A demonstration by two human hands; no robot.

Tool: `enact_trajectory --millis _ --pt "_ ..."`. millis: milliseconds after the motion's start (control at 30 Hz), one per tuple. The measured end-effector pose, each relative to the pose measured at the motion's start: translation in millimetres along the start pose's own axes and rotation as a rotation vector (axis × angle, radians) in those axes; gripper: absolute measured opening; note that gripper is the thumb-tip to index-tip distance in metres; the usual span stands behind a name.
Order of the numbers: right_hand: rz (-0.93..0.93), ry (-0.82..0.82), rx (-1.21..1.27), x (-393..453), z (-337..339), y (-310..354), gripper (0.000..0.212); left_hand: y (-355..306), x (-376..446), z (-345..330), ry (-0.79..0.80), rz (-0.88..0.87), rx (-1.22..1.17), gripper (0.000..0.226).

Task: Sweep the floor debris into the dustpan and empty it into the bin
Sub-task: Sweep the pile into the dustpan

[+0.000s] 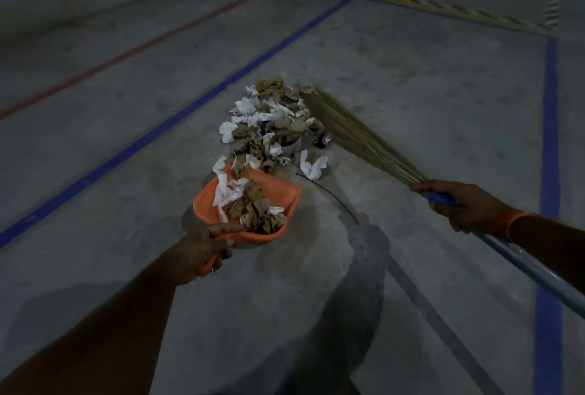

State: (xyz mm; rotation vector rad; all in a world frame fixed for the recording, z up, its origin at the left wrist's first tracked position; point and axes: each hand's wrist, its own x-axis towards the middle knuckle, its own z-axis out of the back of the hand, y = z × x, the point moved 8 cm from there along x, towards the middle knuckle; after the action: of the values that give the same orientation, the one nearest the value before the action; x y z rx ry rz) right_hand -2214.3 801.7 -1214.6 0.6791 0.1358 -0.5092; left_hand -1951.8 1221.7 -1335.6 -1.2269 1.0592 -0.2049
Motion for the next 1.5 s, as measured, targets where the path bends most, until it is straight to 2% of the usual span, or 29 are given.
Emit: enact_trajectory --millis 400,800,967,1067,1500 --pt "0.119 0.067 -0.129 37 -17 13 0.045 18 1 17 0.025 0.065 0.062 0.034" --pt "0.051 0.07 -0.28 101 -8 6 0.042 16 27 37 -0.037 0.131 0.062 0.033" --pt "0.055 0.225 -0.486 143 -20 9 0.042 14 37 48 -0.042 0.161 0.075 0.034" --pt "0.1 0.262 -0.578 156 -26 6 0.043 13 38 49 -0.032 0.174 0.078 0.034" --pt "0.359 0.235 -0.475 76 -56 -9 0.047 16 35 43 -0.025 0.167 0.075 0.033"
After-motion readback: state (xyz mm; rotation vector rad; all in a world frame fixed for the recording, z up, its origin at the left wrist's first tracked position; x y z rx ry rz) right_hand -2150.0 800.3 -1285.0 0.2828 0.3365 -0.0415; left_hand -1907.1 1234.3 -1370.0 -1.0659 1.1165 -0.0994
